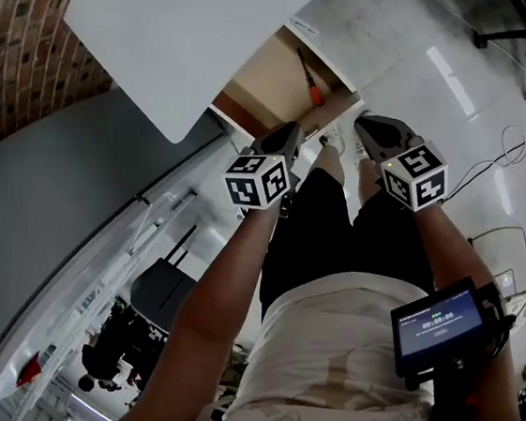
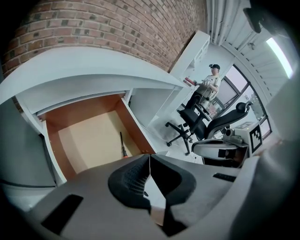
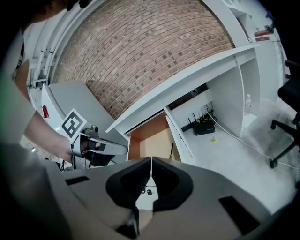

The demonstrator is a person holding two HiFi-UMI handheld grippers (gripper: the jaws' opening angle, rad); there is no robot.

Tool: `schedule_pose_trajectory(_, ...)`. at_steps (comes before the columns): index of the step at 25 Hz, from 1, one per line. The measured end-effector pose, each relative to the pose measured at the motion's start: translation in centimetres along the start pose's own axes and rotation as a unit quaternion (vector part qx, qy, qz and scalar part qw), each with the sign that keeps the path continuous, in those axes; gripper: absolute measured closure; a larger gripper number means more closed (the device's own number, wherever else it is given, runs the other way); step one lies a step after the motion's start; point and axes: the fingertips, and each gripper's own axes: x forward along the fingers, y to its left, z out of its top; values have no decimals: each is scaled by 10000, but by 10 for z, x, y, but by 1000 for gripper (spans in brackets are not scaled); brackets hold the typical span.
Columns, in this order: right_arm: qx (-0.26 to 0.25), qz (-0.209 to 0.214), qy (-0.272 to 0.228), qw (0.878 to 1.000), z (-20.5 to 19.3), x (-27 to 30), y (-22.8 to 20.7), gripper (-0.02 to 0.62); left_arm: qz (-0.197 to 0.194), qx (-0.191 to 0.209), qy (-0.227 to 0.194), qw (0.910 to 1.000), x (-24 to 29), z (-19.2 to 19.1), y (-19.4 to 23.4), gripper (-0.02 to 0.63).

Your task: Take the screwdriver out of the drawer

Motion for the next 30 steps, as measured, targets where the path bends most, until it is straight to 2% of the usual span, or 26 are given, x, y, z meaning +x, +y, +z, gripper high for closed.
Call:
schedule_pose_trajectory(6,554,17,-196,9983,2,13,-15,571,31,-5,347,9994,31,-1,18,583)
schedule_pose_trajectory(16,732,38,-394,9965,-2,34,-33,571,86,185,775,9968,71,-14,39,581)
schedule_pose_trajectory(19,758,-32,-432,9962,-3,32,-37,571,11,217,922,9955,81,-16,40,494)
schedule_pose_trajectory(28,910,-199,-528,9942,-3,26,-45,571,17,263,1180,9927,97,-10,44,367)
schedule_pose_trajectory(30,929,-214,-548,9939,-2,25,-46,571,23,210,1225,9922,100,-11,46,357)
